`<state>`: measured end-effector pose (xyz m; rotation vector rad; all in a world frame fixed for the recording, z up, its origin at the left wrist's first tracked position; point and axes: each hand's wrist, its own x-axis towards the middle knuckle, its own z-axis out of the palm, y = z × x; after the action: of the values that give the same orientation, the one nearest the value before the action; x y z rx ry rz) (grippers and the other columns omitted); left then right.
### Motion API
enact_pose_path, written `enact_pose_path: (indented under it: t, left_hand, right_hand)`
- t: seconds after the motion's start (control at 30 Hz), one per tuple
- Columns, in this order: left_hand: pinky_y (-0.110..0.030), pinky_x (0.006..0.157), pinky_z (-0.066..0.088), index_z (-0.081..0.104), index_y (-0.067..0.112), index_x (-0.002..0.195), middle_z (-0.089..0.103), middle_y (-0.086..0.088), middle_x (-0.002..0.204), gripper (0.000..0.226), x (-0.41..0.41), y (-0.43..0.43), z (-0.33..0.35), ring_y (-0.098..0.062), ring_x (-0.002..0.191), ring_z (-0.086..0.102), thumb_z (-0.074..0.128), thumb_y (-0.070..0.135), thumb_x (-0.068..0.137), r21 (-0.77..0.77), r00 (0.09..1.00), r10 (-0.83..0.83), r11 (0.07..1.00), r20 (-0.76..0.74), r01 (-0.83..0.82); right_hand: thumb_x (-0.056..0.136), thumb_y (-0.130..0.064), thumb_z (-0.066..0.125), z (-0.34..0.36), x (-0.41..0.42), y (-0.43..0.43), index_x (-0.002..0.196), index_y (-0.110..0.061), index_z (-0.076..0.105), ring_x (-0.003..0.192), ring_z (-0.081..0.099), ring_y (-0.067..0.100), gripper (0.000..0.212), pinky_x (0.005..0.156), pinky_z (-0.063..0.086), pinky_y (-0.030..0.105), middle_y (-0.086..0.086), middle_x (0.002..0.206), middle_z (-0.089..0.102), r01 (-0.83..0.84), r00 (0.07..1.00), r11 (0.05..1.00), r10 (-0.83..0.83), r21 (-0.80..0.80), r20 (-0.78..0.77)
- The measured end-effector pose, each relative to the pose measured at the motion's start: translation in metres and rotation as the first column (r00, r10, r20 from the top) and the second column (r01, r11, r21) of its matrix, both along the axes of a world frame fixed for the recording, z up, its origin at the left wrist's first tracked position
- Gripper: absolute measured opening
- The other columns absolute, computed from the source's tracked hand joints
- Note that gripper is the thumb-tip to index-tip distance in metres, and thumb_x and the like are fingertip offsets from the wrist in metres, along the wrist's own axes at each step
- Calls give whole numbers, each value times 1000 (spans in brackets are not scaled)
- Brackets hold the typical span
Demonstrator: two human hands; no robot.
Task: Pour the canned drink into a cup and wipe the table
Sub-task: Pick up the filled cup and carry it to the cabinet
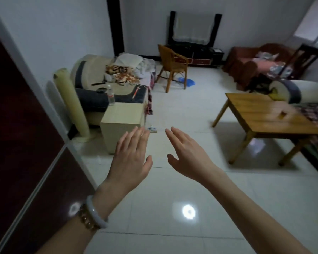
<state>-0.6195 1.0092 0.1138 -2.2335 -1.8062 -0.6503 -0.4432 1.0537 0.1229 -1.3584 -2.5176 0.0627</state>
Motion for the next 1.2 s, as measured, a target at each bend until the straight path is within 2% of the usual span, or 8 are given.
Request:
enact_pose_path:
  t: [0.2,0.37,0.53,0.6,0.7,0.87,1.1,1.2]
  left_hand:
    - [-48,110,25,44,0,136,47,-19,140,69,144,35,-4,-34,131,43,72,21,77,-23,987,-159,987,-17,159]
    - [-49,110,28,47,-1,134,49,-20,138,66,251,62,-11,-35,130,45,73,20,77,-21,966,-259,966,-9,259]
    - [-41,112,18,43,2,137,46,-17,141,65,341,82,-15,-32,133,41,67,25,82,-39,934,-355,934,-23,354]
    - [-42,112,20,43,2,137,47,-18,141,64,371,91,-16,-32,133,41,67,25,82,-50,918,-394,918,-35,392]
    - [-44,110,25,46,0,135,50,-19,138,64,412,108,-17,-33,130,45,69,25,81,-59,886,-461,887,-46,458]
    - [-42,112,23,43,3,138,48,-16,140,64,476,138,-25,-30,132,43,66,29,84,-79,824,-564,825,-50,560]
    - [-39,109,22,46,4,136,52,-14,136,67,570,203,-37,-28,129,47,72,28,79,-73,774,-632,774,-43,629]
    - [-38,110,20,44,5,137,51,-13,138,68,609,243,-40,-27,131,45,70,31,80,-76,772,-634,773,-49,630]
  right_hand:
    - [90,-29,54,-2,146,9,148,-13,14,142,19,23,72,113,18,29,10,154,21,182,982,983,-183,7,45]
    - [90,-26,55,-3,254,16,147,-9,17,142,19,23,70,113,13,26,11,153,24,277,958,960,-280,45,58]
    - [90,-24,53,-6,343,19,147,-10,16,142,16,22,70,109,4,21,11,154,22,361,930,931,-363,49,57]
    - [90,-25,53,-7,374,20,148,-11,15,143,16,21,70,108,3,21,10,154,21,406,911,912,-408,52,53]
    - [91,-27,52,-12,413,21,148,-13,16,143,17,20,69,107,5,22,9,154,22,487,872,872,-488,41,31]
    - [90,-26,53,-21,472,30,147,-16,20,141,22,19,67,108,13,25,7,152,28,598,802,801,-598,23,-3]
    - [91,-26,50,-32,559,77,147,-14,20,141,21,19,65,108,11,24,8,152,27,675,738,738,-675,15,-2]
    - [90,-25,51,-33,596,112,146,-13,22,141,22,20,64,111,17,27,9,151,28,684,729,729,-684,-1,7]
